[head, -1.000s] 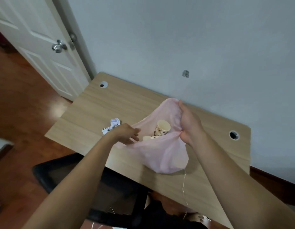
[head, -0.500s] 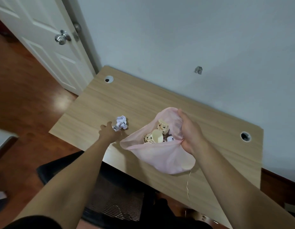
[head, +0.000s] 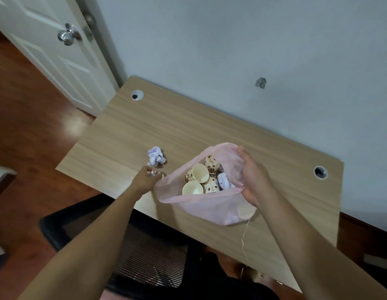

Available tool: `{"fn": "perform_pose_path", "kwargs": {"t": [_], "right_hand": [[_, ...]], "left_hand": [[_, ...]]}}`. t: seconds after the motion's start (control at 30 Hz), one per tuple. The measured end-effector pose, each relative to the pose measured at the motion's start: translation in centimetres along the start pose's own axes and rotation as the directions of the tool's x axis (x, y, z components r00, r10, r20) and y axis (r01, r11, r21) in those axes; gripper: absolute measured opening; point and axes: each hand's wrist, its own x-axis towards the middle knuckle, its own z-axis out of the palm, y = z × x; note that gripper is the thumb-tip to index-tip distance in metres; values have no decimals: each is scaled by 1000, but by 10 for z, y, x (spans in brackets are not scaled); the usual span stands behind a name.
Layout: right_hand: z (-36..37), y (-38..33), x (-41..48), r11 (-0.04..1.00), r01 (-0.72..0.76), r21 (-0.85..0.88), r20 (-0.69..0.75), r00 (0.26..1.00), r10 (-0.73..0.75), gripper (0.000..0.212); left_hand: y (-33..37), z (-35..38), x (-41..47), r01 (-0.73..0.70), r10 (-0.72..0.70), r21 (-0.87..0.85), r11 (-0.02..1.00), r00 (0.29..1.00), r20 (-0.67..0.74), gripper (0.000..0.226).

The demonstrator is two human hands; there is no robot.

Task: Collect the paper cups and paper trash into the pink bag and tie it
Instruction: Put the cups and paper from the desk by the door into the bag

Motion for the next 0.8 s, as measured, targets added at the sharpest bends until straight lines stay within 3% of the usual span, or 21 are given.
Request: {"fn": "perform_pose_path", "kwargs": {"t": [0.1, 0.17, 0.3, 0.4, 0.53, 0.67, 0.8], "right_hand": [[-9, 2, -6, 1000, 8, 27, 21, 1000, -8, 35], [-12, 5, -11, 998, -2, 56, 56, 998, -1, 35], [-11, 9, -19, 996, 7, 94, 65, 998, -13, 37], [-10, 5, -28, 995, 34, 89, 66, 997, -40, 33], [-11, 3, -35, 999, 22, 41, 49, 998, -24, 30], [-15, 6, -33, 998, 0, 63, 59, 998, -4, 35], [-14, 8, -28, 995, -22, 94, 54, 998, 17, 36]], "left_hand": [[40, 4, -34, -75, 165, -422, 903, 970, 180, 25], [63, 18, -61, -33, 251, -532, 846, 905, 344, 27], [79, 69, -95, -154, 297, -298, 942, 798, 525, 29], [77, 105, -106, -235, 261, -115, 965, 823, 505, 32], [69, 129, -107, -218, 187, 26, 976, 887, 423, 39], [78, 121, -106, -262, 106, 277, 924, 874, 474, 52], [104, 81, -100, -275, 110, 259, 926, 853, 510, 35]]}}
